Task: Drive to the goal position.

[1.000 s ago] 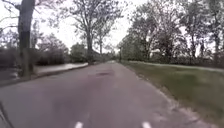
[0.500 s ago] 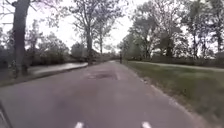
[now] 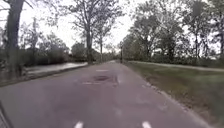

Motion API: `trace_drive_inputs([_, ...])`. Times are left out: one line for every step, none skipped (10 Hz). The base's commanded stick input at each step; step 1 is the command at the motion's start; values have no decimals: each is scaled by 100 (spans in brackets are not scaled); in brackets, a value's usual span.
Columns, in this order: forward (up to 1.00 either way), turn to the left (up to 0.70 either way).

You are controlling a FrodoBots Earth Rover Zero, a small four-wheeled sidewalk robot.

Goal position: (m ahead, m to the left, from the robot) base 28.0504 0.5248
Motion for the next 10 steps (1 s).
trace_drive_inputs([100,-2])
trace_drive_inputs([100,-23])
trace_drive_inputs([100,-27])
trace_drive_inputs([100,-27])
trace_drive_inputs([100,-27])
trace_drive_inputs([100,-27])
trace_drive_inputs([100,-19])
trace_drive_inputs([100,0])
trace_drive_inputs([100,0])
trace_drive_inputs([100,0])
